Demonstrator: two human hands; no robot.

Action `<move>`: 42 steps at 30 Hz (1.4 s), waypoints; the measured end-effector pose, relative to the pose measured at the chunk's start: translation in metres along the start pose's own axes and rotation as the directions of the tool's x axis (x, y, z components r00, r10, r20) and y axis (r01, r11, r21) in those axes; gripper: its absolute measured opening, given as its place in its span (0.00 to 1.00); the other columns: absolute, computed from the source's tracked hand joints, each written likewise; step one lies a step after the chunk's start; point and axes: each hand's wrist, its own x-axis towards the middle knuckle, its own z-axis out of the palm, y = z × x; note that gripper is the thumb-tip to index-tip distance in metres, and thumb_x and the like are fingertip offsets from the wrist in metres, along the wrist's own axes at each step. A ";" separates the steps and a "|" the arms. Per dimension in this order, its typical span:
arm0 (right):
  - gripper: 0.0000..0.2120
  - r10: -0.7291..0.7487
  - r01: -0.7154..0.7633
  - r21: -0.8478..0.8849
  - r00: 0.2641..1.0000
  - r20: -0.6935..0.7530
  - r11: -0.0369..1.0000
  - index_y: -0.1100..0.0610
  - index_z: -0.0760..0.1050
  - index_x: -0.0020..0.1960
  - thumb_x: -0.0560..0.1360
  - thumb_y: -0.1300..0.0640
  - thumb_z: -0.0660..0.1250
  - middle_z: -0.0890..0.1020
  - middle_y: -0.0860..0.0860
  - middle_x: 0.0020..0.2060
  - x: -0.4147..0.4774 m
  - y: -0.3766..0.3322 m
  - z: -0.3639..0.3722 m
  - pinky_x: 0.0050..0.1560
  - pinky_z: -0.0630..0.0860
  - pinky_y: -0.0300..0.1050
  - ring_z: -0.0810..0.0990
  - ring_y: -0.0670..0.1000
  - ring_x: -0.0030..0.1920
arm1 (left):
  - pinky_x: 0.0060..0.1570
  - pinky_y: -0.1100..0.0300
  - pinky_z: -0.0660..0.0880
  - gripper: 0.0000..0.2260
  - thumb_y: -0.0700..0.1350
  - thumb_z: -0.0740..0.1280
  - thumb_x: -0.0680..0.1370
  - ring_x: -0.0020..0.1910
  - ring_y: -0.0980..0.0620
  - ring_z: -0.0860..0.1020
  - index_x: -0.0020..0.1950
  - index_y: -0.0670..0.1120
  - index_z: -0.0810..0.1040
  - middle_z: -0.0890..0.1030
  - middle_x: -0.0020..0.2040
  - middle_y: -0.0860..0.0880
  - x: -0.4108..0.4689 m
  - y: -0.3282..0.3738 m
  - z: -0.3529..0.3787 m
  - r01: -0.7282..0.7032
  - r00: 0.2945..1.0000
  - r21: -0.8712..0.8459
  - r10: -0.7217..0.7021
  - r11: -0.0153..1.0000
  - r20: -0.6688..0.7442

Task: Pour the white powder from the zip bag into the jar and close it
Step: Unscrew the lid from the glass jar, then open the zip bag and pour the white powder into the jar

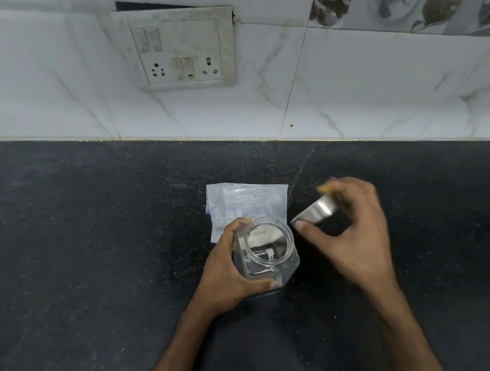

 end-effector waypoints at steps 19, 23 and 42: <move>0.18 0.326 -0.328 -0.279 0.944 -0.054 0.902 0.55 0.72 0.31 0.64 0.54 0.82 0.74 0.54 0.71 -0.059 0.123 0.033 0.59 0.68 0.39 0.76 0.54 0.67 | 0.67 0.59 0.72 0.45 0.48 0.84 0.56 0.64 0.60 0.76 0.68 0.59 0.65 0.75 0.62 0.65 0.000 -0.001 -0.001 -0.013 1.000 0.038 0.013 0.999 0.006; 0.14 0.312 -0.303 -0.339 0.950 -0.028 0.891 0.53 0.76 0.33 0.64 0.50 0.81 0.73 0.58 0.72 -0.056 0.123 0.034 0.70 0.64 0.53 0.72 0.57 0.72 | 0.67 0.57 0.73 0.45 0.48 0.84 0.56 0.64 0.58 0.76 0.68 0.59 0.65 0.76 0.63 0.60 0.001 -0.002 -0.001 -0.011 1.000 0.029 0.010 1.000 0.009; 0.10 0.524 -0.583 0.250 0.809 0.266 0.773 0.57 0.80 0.47 0.75 0.50 0.73 0.86 0.53 0.41 0.074 0.087 0.106 0.44 0.80 0.48 0.85 0.53 0.43 | 0.50 0.60 0.75 0.21 0.61 0.62 0.79 0.50 0.56 0.79 0.64 0.47 0.75 0.81 0.59 0.50 0.069 -0.001 -0.052 0.457 0.872 0.063 -0.433 0.887 -0.230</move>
